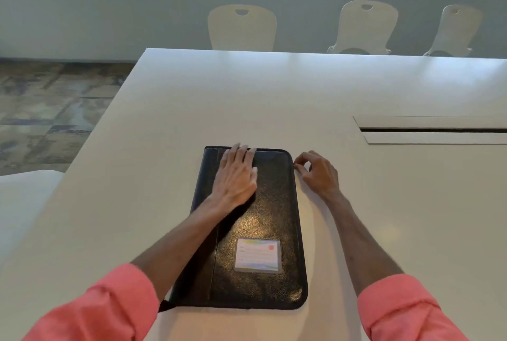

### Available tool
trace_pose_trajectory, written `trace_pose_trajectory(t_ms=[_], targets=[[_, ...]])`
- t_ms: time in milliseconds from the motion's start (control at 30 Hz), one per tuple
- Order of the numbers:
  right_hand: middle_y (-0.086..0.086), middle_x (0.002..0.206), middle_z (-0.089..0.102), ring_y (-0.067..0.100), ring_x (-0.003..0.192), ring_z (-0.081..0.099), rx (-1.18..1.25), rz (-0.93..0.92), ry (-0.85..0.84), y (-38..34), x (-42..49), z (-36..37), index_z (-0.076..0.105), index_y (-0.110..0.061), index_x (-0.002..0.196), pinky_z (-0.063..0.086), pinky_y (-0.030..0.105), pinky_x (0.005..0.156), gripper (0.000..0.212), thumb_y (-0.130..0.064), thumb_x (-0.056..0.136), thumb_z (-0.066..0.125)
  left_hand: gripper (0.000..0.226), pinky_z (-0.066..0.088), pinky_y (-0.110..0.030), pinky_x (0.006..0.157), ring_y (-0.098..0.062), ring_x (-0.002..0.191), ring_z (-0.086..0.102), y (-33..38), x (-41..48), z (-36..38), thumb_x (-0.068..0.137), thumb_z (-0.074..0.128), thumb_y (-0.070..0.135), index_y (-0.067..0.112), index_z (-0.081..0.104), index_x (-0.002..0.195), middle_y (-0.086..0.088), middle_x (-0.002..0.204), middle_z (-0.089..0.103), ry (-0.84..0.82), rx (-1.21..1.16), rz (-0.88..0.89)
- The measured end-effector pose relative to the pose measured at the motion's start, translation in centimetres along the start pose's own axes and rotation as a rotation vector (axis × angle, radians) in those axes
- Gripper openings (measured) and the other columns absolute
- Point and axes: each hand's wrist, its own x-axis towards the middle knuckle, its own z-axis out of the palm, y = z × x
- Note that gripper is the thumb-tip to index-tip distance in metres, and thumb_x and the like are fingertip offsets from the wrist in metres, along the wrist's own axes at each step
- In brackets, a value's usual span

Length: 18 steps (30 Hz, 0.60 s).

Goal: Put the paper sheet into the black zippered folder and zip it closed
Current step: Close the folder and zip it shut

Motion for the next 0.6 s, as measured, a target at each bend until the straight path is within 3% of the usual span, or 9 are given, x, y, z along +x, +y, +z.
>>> trace_pose_trajectory(t_ms=[167, 267, 400, 600], targets=[[-0.015, 0.096, 0.067, 0.007, 0.073, 0.062, -0.009, 0.031, 0.035, -0.4, -0.1, 0.0, 0.073, -0.032, 0.094, 0.041, 0.028, 0.066, 0.009, -0.037, 0.099, 0.078, 0.058, 0.009, -0.051, 0.137, -0.027, 0.167, 0.014, 2.0, 6.0, 1.1, 0.113, 0.043, 0.035, 0.018, 0.034, 0.168, -0.008, 0.171, 0.038, -0.128, -0.102, 0.064], [-0.015, 0.096, 0.067, 0.004, 0.071, 0.061, -0.002, 0.025, 0.043, -0.4, -0.6, 0.0, 0.072, -0.032, 0.092, 0.044, 0.028, 0.066, 0.011, -0.038, 0.099, 0.078, 0.05, 0.02, -0.052, 0.133, -0.028, 0.162, 0.027, 2.5, 7.2, 1.9, 0.113, 0.043, 0.037, 0.018, 0.045, 0.16, -0.01, 0.163, 0.048, -0.183, -0.159, 0.046], [-0.016, 0.094, 0.066, 0.002, 0.065, 0.059, 0.0, 0.006, 0.068, 0.2, -1.2, 0.2, 0.07, -0.034, 0.087, 0.056, 0.033, 0.067, 0.014, -0.037, 0.097, 0.08, 0.038, 0.036, -0.046, 0.122, -0.025, 0.14, 0.049, 2.2, 7.0, 3.0, 0.112, 0.048, 0.038, 0.016, 0.053, 0.143, -0.006, 0.142, 0.058, -0.106, -0.206, 0.06], [-0.018, 0.095, 0.068, 0.007, 0.067, 0.062, -0.027, 0.041, 0.124, -0.1, 0.0, 0.0, 0.073, -0.035, 0.091, 0.054, 0.032, 0.07, 0.01, -0.041, 0.097, 0.078, 0.029, 0.034, -0.042, 0.122, -0.02, 0.127, 0.054, 2.3, 6.2, 3.4, 0.113, 0.046, 0.034, 0.018, 0.053, 0.136, -0.002, 0.133, 0.06, 0.0, -0.274, 0.093]])
